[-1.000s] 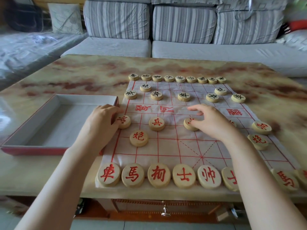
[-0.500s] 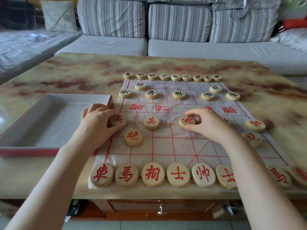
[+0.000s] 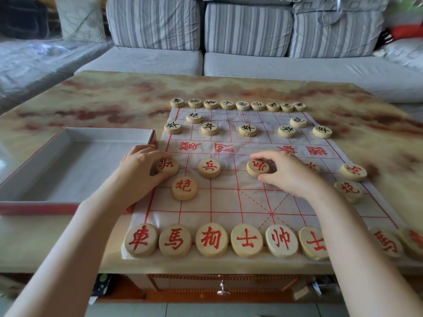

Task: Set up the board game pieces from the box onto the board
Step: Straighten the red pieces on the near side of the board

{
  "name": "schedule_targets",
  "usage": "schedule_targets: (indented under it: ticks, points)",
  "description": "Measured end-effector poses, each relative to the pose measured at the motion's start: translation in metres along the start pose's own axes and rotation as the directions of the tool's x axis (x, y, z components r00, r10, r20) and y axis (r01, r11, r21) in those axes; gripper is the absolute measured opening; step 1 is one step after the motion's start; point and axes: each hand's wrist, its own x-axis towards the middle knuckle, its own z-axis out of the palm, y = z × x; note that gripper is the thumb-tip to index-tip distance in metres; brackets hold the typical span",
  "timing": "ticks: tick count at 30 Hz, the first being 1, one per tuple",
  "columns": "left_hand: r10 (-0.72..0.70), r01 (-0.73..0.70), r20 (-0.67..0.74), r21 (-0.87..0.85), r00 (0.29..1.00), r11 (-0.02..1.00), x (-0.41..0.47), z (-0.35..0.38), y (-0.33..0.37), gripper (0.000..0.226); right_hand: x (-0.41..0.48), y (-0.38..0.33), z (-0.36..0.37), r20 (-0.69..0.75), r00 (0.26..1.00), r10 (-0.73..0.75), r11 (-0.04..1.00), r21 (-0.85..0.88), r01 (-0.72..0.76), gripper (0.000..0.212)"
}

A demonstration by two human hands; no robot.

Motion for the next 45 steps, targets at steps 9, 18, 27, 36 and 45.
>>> schedule_targets:
  ticks: [9, 18, 27, 36, 45]
  points:
    - [-0.030, 0.031, -0.054, 0.010, 0.998, 0.999, 0.0022, 0.0052, 0.0058, 0.052, 0.0022, 0.0017, 0.0041, -0.056, 0.998, 0.001, 1.000, -0.009, -0.002, 0.056]
    - [-0.019, 0.019, -0.011, -0.009, 1.000, 1.000, 0.0009, -0.0014, 0.0024, 0.046, 0.0008, 0.0037, 0.0009, -0.033, 0.999, -0.030, 0.999, -0.017, 0.030, 0.055]
    - [-0.080, 0.096, -0.120, 0.134, 0.990, 0.986, 0.0019, 0.0024, 0.0022, 0.049, 0.0027, 0.0040, 0.0045, -0.058, 0.998, -0.024, 0.998, -0.066, 0.021, 0.053]
    - [-0.017, 0.021, -0.048, 0.082, 0.999, 0.996, 0.0029, 0.0035, -0.0028, 0.045, 0.0006, 0.0021, 0.0010, -0.011, 0.999, -0.039, 0.999, -0.029, 0.038, 0.054]
    - [-0.054, 0.066, -0.109, 0.107, 0.993, 0.992, 0.0044, 0.0067, -0.0018, 0.048, -0.0003, 0.0021, 0.0015, -0.029, 0.999, -0.021, 0.999, -0.043, 0.020, 0.048]
